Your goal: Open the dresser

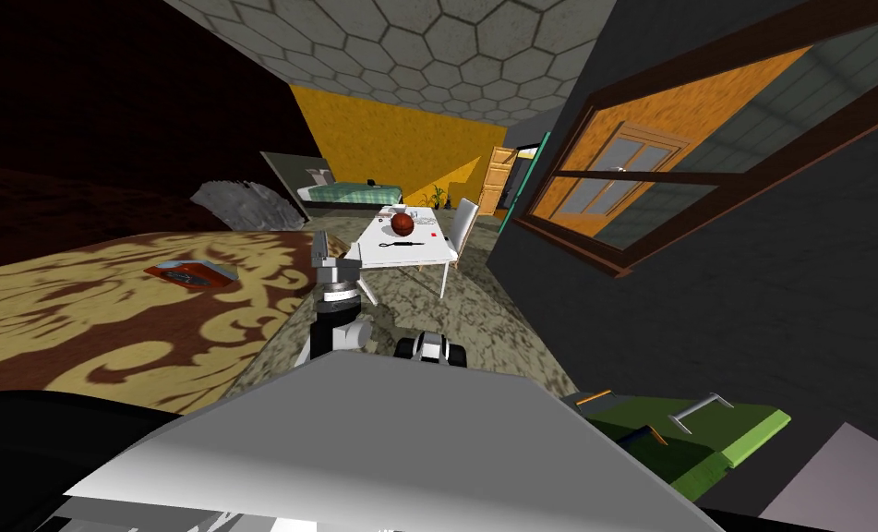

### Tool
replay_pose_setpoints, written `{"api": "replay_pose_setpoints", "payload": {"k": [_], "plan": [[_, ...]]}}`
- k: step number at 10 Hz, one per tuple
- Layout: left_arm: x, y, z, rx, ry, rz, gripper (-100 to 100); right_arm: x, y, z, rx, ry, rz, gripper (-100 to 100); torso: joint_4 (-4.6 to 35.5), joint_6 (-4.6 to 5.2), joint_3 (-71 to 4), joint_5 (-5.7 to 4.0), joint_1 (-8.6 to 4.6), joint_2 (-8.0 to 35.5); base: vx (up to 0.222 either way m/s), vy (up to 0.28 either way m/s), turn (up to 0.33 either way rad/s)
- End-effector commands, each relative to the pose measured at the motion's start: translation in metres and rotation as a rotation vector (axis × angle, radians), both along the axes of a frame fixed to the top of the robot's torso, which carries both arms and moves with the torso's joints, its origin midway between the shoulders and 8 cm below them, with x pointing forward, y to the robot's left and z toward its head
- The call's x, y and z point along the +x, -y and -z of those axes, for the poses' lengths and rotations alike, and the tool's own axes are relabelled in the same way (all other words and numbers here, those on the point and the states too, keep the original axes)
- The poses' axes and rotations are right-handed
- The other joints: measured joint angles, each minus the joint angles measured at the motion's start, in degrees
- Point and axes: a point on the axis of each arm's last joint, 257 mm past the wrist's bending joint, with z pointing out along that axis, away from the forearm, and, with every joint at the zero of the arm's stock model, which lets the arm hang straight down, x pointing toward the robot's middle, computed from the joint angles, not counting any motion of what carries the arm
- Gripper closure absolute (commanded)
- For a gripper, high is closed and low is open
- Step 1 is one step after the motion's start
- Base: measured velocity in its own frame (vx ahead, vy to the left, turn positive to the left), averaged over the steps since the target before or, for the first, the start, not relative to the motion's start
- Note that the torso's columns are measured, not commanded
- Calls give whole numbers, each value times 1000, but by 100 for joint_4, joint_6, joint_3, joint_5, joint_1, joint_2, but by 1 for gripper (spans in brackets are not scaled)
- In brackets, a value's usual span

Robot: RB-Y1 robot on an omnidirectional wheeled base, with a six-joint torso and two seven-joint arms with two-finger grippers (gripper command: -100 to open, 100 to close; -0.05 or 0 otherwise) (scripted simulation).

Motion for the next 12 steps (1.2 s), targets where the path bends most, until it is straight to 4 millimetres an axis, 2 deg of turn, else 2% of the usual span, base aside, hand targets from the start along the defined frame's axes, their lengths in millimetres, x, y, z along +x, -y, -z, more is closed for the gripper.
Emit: {"api": "replay_pose_setpoints", "payload": {"k": [1, 2, 7, 12], "plan": [[0, 0, 0, 0, 0, 0, 0, 11, -2, -2, -16, 4, -6, 100, -1, 4, 13, -24, -12, 6, -54, 12, -3], [0, 0, 0, 0, 0, 0, 0, 9, 3, -5, -21, 14, -7, -100, -7, 13, -2, -26, -6, -12, -2, 5, 26], [0, 0, 0, 0, 0, 0, 0, -5, 6, -10, -1, 59, -5, -100, -8, 9, -24, 20, 33, -15, 22, 4, 35], [0, 0, 0, 0, 0, 0, 0, -17, 6, -15, 24, 101, -1, -100, -9, 8, -20, 4, 21, -19, 16, 0, 28]]}}
